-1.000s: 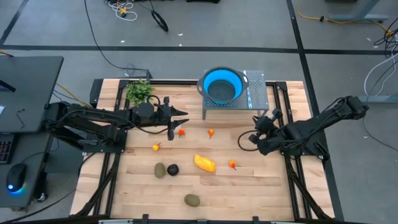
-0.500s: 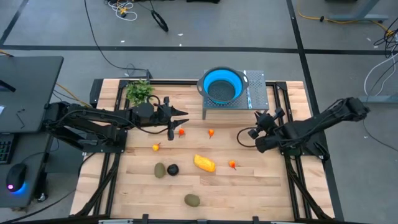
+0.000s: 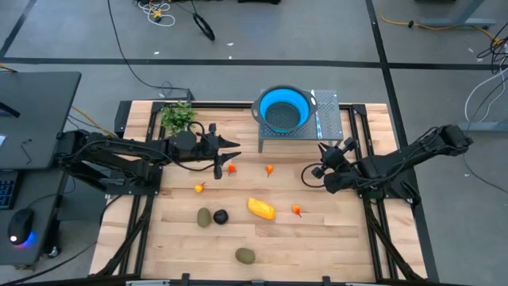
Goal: Pick & Place Fruit
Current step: Put the blue knife on the shelf
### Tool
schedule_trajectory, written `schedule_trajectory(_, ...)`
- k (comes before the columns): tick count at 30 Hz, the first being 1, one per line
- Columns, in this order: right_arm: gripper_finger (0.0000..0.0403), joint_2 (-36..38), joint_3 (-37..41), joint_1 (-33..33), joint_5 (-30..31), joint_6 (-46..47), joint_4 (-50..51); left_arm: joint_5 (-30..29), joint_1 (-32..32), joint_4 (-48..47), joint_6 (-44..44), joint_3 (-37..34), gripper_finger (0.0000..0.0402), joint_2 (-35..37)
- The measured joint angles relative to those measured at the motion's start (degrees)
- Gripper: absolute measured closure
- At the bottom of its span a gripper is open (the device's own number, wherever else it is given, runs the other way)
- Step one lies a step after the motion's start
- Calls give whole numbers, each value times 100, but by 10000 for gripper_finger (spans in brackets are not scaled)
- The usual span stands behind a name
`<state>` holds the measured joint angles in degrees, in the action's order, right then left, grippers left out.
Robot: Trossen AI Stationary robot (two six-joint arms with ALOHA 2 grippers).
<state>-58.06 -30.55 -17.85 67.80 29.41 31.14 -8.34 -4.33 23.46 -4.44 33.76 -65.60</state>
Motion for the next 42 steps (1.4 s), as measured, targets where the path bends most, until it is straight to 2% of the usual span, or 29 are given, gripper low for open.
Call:
schedule_trajectory(17,366,-1,2,350,-95,5,-322,0,-1,-1,-29,0,272,0)
schedule_trajectory(22,366,-12,2,526,-349,-186,-389,0,1,0,-4,0,272,0)
schedule_trajectory(29,366,-13,3,635,-377,-211,-508,0,2,-2,-5,0,272,0)
schedule_trajectory(35,366,-13,2,795,-913,-405,-541,1,1,0,-5,0,272,0)
schedule_trajectory(42,366,-13,4,811,-663,-855,-956,0,-1,-1,-6,0,272,0)
